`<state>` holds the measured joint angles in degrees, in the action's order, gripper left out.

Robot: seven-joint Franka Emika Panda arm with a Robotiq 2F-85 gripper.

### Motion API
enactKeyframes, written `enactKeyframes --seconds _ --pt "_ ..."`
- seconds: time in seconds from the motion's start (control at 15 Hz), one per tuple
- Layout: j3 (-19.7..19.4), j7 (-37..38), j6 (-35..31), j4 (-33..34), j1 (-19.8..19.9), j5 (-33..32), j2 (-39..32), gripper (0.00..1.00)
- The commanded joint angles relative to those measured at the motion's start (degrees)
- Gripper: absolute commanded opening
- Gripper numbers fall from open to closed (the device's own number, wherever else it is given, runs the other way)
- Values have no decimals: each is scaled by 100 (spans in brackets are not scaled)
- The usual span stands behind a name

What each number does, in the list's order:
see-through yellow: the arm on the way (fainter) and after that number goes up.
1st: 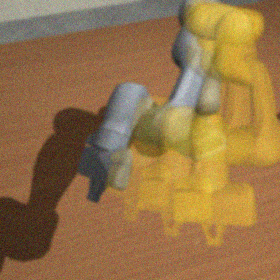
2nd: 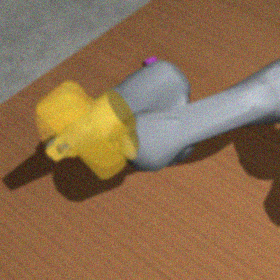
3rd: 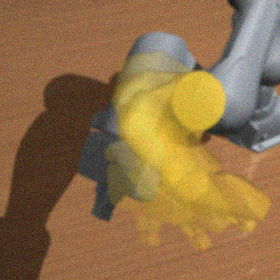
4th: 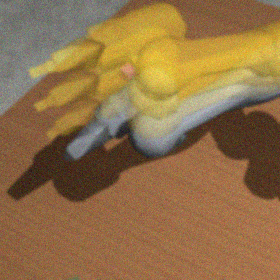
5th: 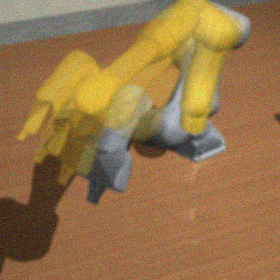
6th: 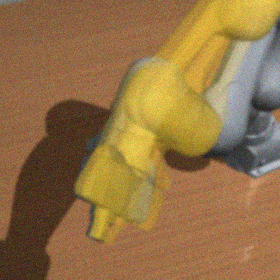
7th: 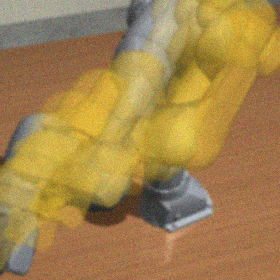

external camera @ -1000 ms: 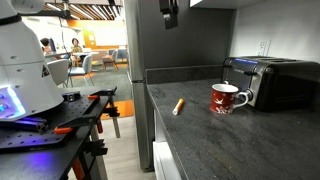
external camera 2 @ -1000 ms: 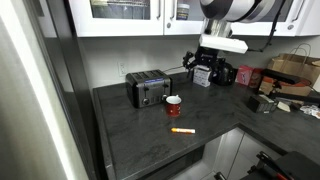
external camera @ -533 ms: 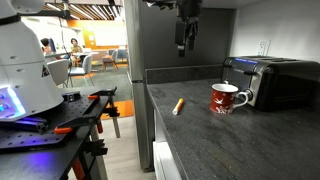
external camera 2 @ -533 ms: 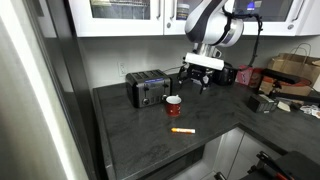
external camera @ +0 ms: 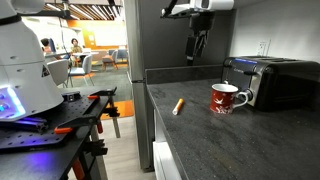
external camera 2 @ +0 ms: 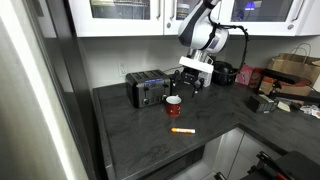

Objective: Move the red mug to the right

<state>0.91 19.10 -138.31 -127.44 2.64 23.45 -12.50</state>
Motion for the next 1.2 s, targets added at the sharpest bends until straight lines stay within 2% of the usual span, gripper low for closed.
enactKeyframes --seconds 0.0,0.53,0.93,1.13 --pt "-74 -9 21 10 -70 16 2 100" --pt "-38 -210 -57 134 -9 233 -186 100" --pt "28 -326 -572 403 13 647 -650 100" --pt "-19 -140 -813 611 -20 636 -1009 100"
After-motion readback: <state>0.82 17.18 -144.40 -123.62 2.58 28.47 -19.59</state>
